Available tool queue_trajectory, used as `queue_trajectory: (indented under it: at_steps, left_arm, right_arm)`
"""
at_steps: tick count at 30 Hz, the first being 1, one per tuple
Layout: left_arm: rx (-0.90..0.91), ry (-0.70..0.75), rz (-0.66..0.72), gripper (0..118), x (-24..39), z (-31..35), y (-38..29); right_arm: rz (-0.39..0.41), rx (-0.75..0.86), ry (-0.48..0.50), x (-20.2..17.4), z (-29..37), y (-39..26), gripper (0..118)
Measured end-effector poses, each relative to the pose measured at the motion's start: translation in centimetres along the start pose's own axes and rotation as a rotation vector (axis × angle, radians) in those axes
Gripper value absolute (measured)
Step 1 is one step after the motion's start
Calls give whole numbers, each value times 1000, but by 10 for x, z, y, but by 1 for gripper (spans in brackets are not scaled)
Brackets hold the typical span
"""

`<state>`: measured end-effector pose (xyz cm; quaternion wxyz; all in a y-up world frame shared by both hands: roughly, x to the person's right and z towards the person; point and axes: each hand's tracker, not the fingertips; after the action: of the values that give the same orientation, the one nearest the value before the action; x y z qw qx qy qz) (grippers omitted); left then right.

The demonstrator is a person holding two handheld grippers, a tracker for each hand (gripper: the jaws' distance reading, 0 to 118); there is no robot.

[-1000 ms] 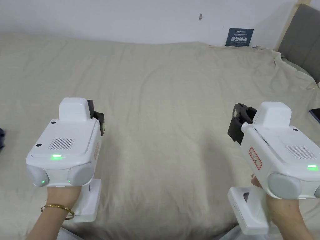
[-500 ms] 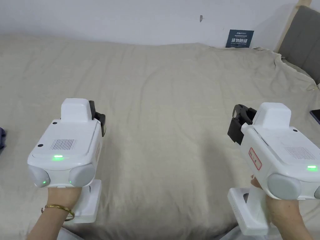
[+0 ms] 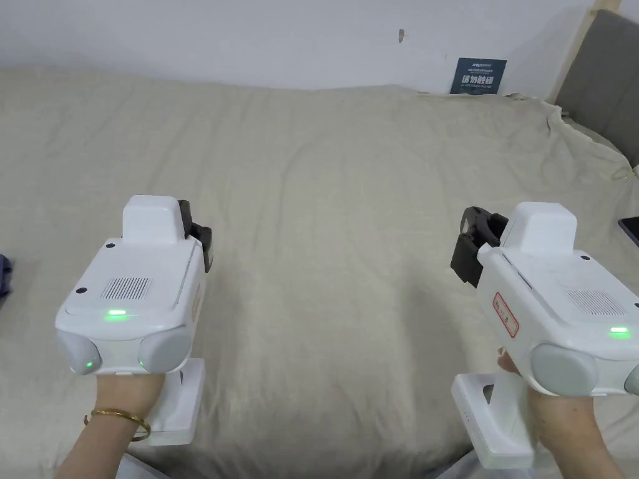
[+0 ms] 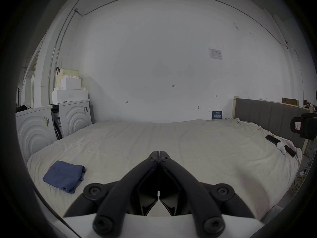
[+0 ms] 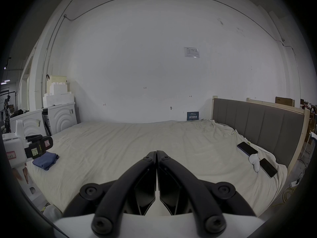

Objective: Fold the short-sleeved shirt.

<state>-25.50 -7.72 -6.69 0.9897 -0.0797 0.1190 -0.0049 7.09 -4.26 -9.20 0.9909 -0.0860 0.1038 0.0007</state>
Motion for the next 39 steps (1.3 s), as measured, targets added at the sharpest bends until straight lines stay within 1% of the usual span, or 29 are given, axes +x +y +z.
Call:
queue_trajectory:
  at_steps: [3,4,5,6,7,8,9,10,12,13,14,16,18,19,21,22,24,26,28,29,31,33,36,37,38,39]
  left_arm:
    - [4,8,17,1,0,1,0]
    - [-1,9,24,7,0,2,1]
    - [-8,4,34,14,0,3,2]
    - [-23,-6,48,23,-1,3,2]
    - [-30,-15,56,35,-1,3,2]
    - [-35,-19,59,42,-1,3,2]
    - [-40,-20,58,52,-1,3,1]
    - [-42,-22,56,68,0,4,1]
    - [-42,-25,56,91,2,7,1]
    - [-47,-27,60,110,3,7,2]
    - [-51,-29,64,118,3,8,2]
    - [-37,-41,74,118,3,15,0]
    - [-63,-39,65,118,3,17,-1]
    - [-91,-35,67,118,3,18,-3]
    - [-106,-31,76,118,4,18,-8]
    - [-114,-35,84,118,2,20,-14]
    - [-157,-37,90,118,2,20,-23]
    - [-199,-18,78,118,2,18,-29]
    - [-200,-22,74,118,1,17,-34]
    - [-203,-20,73,118,1,16,-35]
    - [-211,-16,69,118,1,15,-37]
    - [-213,-17,67,118,2,12,-38]
    - [-222,-17,63,118,3,8,-43]
    - [-232,-16,60,118,4,6,-45]
    - [-240,-15,57,118,4,5,-48]
    - [-249,-17,56,118,4,4,-51]
  right_arm:
    - [-28,-15,-2,4,-2,1,0]
    - [-42,-30,9,6,-3,2,3]
    - [-59,-38,7,6,-3,4,12]
    - [-76,-39,14,8,-2,5,34]
    - [-84,-43,25,10,-2,7,74]
    - [-98,-49,38,10,-2,8,99]
    - [-105,-46,37,10,-1,10,114]
    - [-107,-42,43,10,0,12,118]
    - [-100,-51,44,10,2,17,118]
    - [-95,-64,40,10,1,19,118]
    - [-88,-96,30,10,1,21,118]
    - [-80,-193,-32,8,-4,25,118]
    - [-117,-283,-81,2,-6,27,118]
    - [-147,-320,-77,2,-8,26,118]
    - [-215,-393,-34,4,-8,24,118]
    - [-255,-408,-21,1,-5,22,118]
    - [-297,-425,1,-1,-3,19,118]
    - [-291,-482,-47,-6,-4,19,118]
    - [-259,-556,-115,-12,-8,20,118]
    - [-237,-563,-116,-13,-9,21,118]
    - [-208,-545,-88,-12,-14,16,118]
    - [-212,-537,-88,-13,-16,14,118]
    - [-238,-593,-88,-8,-28,7,118]
    - [-235,-604,-87,-8,-32,5,118]
    - [-222,-630,-80,-7,-35,2,118]
    - [-189,-671,-75,-8,-41,0,118]
